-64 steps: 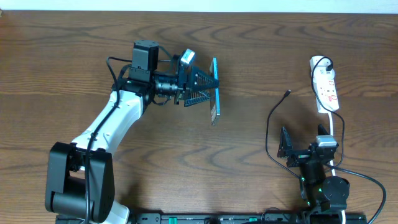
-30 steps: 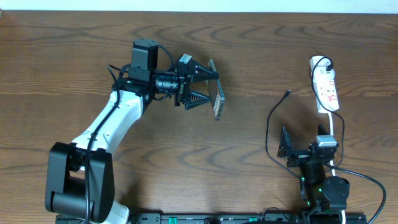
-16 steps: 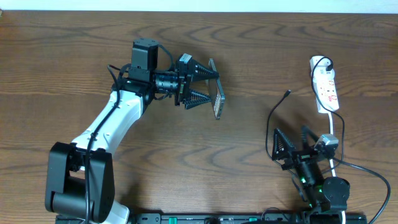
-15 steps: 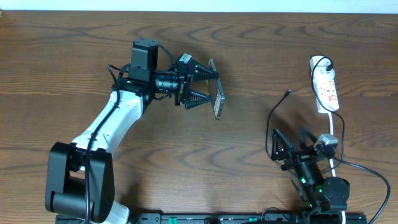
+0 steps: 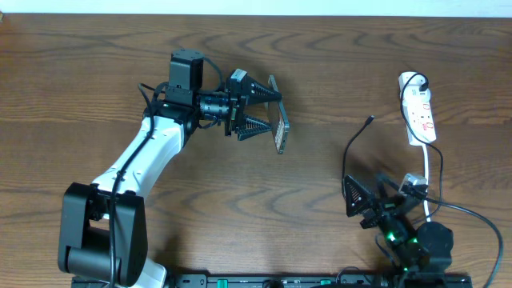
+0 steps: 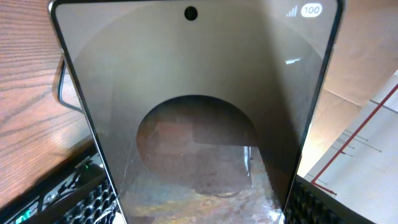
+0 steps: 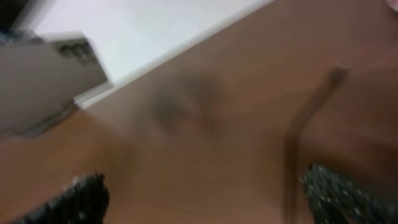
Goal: Plug charger to phone and switch on socket
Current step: 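Move the right gripper toward the phone held by the left gripper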
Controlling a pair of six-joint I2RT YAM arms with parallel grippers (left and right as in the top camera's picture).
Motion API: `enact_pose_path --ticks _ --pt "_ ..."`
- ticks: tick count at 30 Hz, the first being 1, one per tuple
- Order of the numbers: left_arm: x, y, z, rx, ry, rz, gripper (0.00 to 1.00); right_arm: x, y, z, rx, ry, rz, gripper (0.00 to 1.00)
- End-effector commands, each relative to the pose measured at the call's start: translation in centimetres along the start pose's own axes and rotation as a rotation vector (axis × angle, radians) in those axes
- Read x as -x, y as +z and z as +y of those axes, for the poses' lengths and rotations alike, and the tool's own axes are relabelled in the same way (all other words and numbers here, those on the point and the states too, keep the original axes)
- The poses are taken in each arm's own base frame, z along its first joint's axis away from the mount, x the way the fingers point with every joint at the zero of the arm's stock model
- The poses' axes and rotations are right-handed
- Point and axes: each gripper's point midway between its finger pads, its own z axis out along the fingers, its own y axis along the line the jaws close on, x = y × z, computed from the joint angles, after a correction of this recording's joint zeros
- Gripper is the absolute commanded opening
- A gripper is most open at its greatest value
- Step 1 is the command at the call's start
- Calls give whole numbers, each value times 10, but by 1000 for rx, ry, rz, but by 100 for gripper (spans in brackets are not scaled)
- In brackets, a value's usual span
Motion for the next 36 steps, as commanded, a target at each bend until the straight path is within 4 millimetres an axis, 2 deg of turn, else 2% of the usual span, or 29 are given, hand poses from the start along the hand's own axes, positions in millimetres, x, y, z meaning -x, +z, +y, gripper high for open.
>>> enact_pose_path --ticks 1,7,14,21,24,27,28,31,34,36 --pt "-12 -5 -12 -21 35 32 65 35 -19 -4 -146 -102 -55 99" --pt "-12 -5 -12 -22 36 32 65 49 -41 -15 -378 -53 110 99" --pt "-11 -5 -15 -29 67 30 65 67 -36 -4 -487 11 374 99" --pt "-11 -5 -15 -29 67 30 65 76 1 40 -247 81 468 99" --pt "-11 -5 -15 -29 67 30 65 77 16 64 -85 72 491 99" --pt "-11 -5 -15 -29 67 30 65 74 20 98 145 -28 527 85" --pt "-11 -5 -15 -29 67 30 65 73 20 106 184 -49 531 83" --pt "-11 -5 -15 -29 67 30 65 67 18 121 240 -105 541 86" --pt "-11 -5 -15 -29 67 30 65 59 16 139 273 -201 539 99" --pt "-11 -5 -15 -29 67 30 65 55 19 142 237 -267 522 99"
